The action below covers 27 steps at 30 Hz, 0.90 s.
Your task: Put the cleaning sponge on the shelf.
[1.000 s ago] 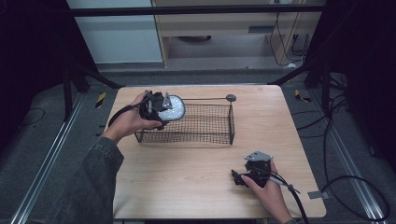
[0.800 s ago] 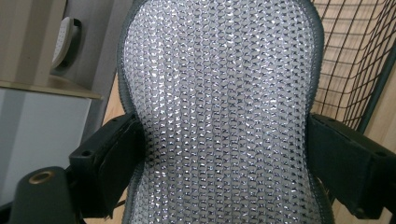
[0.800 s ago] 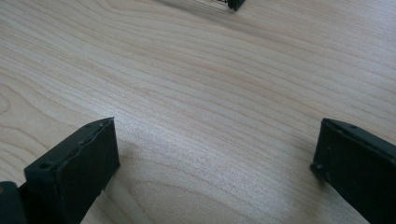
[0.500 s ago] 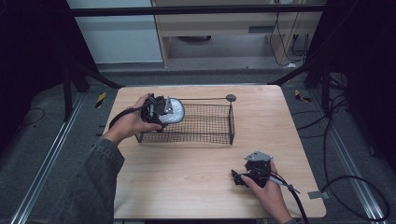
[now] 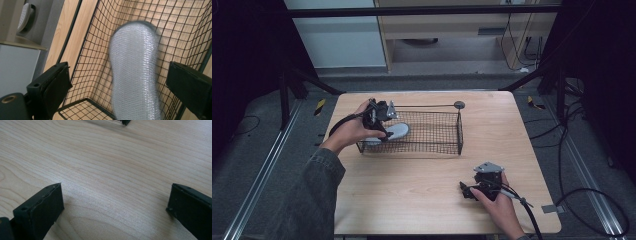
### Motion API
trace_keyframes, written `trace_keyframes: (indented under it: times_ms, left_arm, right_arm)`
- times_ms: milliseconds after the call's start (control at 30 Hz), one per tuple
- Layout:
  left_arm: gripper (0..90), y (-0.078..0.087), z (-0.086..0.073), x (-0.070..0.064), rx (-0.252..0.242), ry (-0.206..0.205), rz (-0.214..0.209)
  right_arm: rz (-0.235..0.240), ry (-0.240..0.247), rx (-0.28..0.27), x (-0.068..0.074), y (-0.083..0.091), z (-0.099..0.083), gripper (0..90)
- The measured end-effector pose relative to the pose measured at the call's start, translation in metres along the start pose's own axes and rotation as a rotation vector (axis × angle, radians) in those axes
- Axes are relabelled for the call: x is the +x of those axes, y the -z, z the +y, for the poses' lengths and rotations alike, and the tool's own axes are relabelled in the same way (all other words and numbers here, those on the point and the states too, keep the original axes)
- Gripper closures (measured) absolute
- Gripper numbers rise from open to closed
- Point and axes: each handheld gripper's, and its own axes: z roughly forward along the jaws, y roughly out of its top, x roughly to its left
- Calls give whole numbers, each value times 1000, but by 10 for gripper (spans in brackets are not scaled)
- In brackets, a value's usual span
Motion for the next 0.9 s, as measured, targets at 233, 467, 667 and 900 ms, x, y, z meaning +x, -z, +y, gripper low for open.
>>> trace_keyframes:
  times_ms: [233, 467, 667, 900]
  left_arm:
    - [65, 12, 0, 1, -60, 54, -25]
    - [70, 19, -3, 2, -97, 71, -43]
    - [73, 22, -6, 4, -95, 70, -61]
    - [72, 28, -6, 2, -106, 71, -65]
  right_arm:
    - [-1, -1, 1, 0, 0, 0, 4]
    - [-1, -1, 0, 0, 0, 0, 4]
    - [-1, -2, 0, 0, 0, 0, 4]
    - [-1, -2, 0, 0, 0, 0, 4]
